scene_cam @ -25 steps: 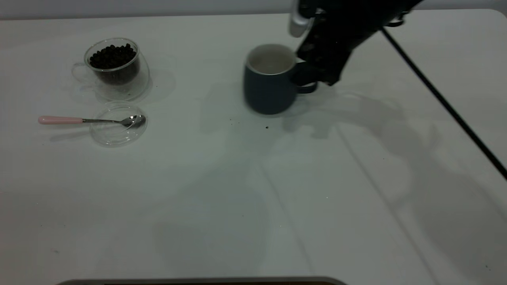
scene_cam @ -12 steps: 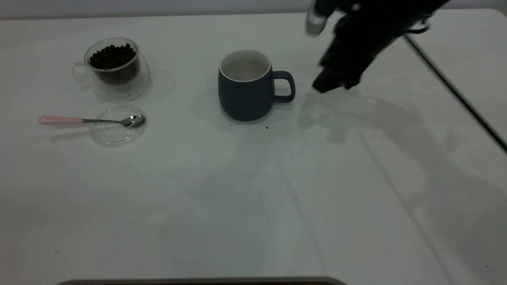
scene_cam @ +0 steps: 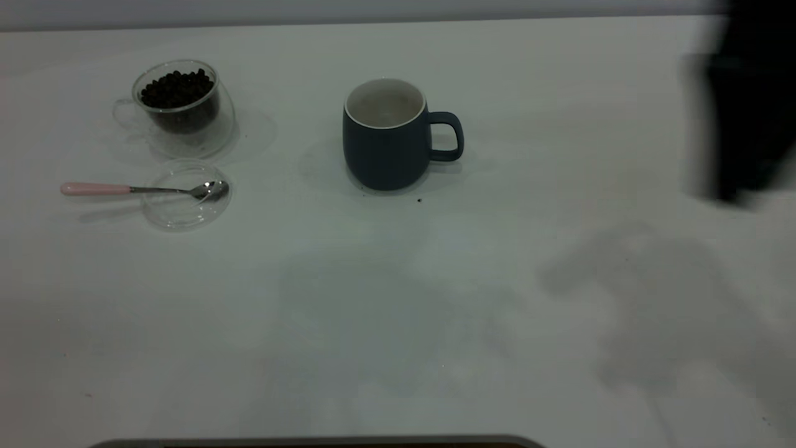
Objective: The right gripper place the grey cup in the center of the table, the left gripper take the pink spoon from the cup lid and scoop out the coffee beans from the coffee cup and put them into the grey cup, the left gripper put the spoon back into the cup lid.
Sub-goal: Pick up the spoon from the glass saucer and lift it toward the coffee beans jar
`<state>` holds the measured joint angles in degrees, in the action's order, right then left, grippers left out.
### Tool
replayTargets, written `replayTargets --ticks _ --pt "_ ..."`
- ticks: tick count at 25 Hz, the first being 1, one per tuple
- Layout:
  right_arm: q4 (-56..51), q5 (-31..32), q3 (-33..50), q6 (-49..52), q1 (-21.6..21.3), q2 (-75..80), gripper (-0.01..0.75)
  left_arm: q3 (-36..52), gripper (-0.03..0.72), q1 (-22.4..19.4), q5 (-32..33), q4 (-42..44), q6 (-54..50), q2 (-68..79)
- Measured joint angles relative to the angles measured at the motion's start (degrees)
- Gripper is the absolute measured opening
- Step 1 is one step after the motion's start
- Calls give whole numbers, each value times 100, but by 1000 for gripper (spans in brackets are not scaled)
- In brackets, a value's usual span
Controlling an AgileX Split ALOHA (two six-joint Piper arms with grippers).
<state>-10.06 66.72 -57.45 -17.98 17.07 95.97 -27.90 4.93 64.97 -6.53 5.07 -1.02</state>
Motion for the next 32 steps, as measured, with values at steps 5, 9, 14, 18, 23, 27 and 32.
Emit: replayTargets --ticks 5,9,14,18,23,27,32 --pt "1047 185 1488 1764 3 -2480 531 0 401 0 0 0 0 0" --pt "1054 155 2395 1977 -449 -4177 531 0 401 0 0 0 -5 0" --pt "1096 -18 2810 1850 -1254 -6078 531 0 401 0 0 0 -10 0" --pt "1090 -177 2966 1798 -1321 -7799 531 0 401 0 0 0 -10 0" --pt "1090 -220 3044 1798 -1321 -9010 531 0 401 0 0 0 -10 0" --pt "1097 -220 3044 1798 -1395 -9277 531 0 401 0 0 0 -10 0" --pt "1096 -220 3044 1798 -1433 -9404 525 0 401 0 0 0 -10 0"
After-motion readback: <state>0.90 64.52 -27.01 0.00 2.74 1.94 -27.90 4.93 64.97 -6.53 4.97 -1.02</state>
